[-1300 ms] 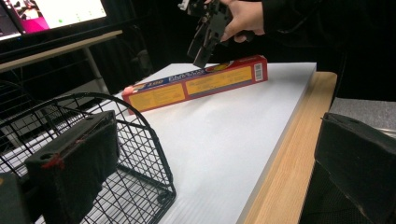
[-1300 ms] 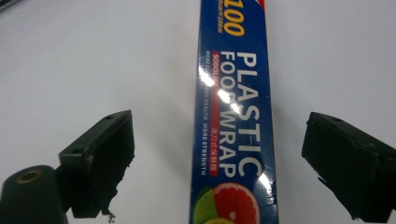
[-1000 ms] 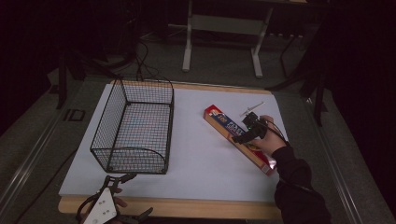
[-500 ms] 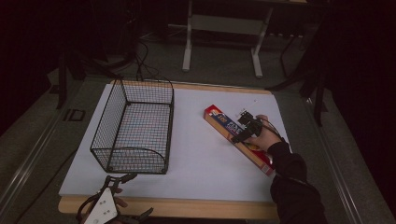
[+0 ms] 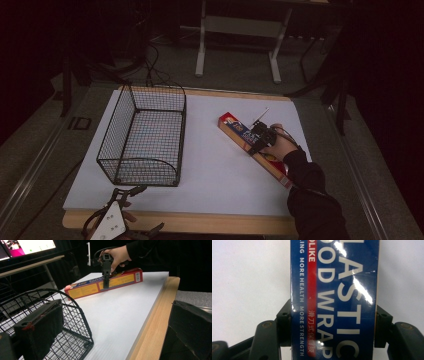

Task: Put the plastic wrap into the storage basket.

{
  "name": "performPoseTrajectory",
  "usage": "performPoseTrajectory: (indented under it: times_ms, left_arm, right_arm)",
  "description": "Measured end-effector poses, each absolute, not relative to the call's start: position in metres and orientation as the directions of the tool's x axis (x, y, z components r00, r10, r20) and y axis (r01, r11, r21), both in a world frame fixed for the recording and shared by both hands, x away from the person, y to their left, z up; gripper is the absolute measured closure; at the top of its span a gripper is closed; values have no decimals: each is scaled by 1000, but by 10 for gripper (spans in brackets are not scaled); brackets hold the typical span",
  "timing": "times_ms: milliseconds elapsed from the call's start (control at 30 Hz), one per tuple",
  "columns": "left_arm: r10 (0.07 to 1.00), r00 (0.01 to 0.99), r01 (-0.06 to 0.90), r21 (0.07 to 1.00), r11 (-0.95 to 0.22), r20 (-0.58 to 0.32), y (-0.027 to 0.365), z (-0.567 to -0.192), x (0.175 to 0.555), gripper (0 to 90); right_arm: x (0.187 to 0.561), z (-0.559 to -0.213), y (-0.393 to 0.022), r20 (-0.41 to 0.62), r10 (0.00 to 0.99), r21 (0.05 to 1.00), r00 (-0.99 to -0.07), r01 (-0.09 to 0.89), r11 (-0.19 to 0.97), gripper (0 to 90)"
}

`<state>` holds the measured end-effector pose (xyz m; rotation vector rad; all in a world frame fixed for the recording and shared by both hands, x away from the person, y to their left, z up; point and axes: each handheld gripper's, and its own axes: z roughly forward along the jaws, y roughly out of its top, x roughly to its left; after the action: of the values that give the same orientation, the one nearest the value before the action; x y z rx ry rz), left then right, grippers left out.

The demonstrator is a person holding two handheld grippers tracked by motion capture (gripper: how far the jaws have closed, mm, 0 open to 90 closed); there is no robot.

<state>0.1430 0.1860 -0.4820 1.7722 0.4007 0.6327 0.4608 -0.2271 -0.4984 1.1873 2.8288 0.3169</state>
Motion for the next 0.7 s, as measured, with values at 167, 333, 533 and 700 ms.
performPoseTrajectory:
  times_ms: [167,333,533,700]
  left_arm:
    - [568,795,-51,957,-287,213,186,-482,143,6]
    - [565,796,-54,955,-293,218,186,-482,142,6]
    - [563,797,-54,954,-294,219,186,-482,142,6]
    - [563,798,-51,955,-293,216,185,-482,143,6]
  right_arm:
    - [462,-496,-222,5,711,161,-703,703,693,395]
    - [463,-496,-217,-19,712,122,-702,705,699,397]
    - [463,-495,-211,-46,708,85,-705,703,706,400]
    - [467,-486,-213,-60,727,113,-684,719,685,404]
